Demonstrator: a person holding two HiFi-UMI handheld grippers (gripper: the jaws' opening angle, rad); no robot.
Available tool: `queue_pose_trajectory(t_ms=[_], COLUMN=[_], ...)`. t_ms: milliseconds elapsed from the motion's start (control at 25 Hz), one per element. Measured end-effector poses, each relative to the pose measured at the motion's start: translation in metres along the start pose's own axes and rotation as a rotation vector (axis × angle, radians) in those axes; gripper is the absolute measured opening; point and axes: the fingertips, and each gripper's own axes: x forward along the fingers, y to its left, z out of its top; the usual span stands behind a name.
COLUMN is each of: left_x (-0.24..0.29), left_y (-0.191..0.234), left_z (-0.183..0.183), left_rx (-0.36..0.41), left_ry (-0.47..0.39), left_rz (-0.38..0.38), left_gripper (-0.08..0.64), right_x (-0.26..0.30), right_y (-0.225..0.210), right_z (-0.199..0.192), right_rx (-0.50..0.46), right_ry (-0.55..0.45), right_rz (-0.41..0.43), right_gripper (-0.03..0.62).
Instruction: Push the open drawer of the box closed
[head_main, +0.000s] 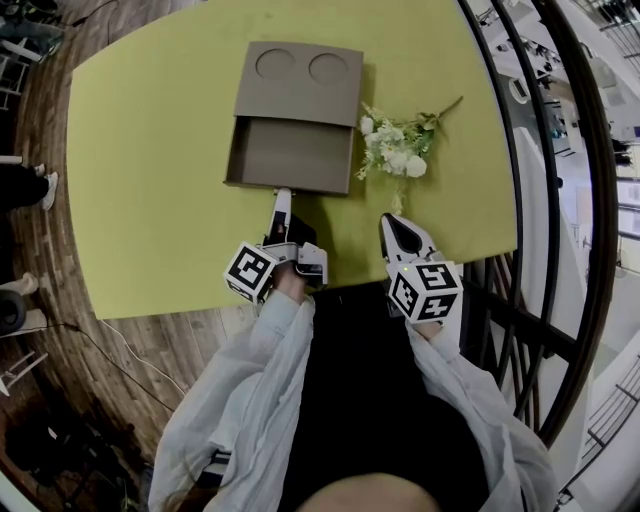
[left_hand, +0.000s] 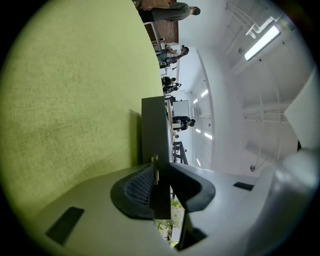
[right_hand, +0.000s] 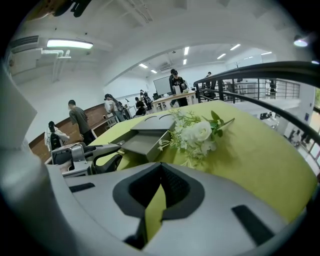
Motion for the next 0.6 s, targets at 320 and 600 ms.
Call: queue_pose_trajectory(t_ms=[320,600], left_x=[0.0,0.017], left_y=[0.003,-0.002], left_z=[-0.001,-0.002], left_rx=[0.001,-0.005], left_ry=[-0.002,-0.01], left_rz=[0.012,-0.008], left_gripper=[0.104,0.104], right_x=[0.034,0.05], right_y=[0.033,0.042], right_z=[0.003,0.002], right_rx=[-0.034,-0.039], right_ry=[0.022,0.044], right_rz=[0.101,0.13], right_gripper=[0.007,0.008])
